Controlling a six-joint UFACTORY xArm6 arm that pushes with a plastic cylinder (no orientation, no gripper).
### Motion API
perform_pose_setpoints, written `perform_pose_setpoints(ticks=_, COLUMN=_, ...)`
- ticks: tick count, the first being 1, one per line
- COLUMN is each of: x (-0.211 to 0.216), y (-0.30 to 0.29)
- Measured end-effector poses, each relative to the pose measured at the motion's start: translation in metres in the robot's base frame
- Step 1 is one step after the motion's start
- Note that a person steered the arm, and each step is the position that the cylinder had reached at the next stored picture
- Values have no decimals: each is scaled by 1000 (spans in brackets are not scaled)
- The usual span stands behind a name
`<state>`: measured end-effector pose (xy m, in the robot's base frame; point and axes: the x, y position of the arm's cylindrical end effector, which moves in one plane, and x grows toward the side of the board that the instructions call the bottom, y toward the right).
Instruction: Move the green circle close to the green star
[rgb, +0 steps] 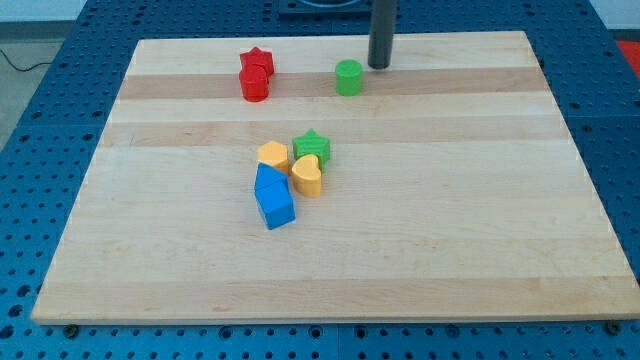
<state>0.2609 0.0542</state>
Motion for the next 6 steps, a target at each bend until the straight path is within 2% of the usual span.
perform_pose_setpoints(ticks=2, x=82, y=-4)
perform_pose_setpoints(ticks=3, x=46, y=20)
perform_pose_setpoints(ticks=4, x=-2, y=19)
perform_pose_setpoints(ticks=5, x=9, y=-23)
perform_pose_setpoints(ticks=6, x=65, y=-33)
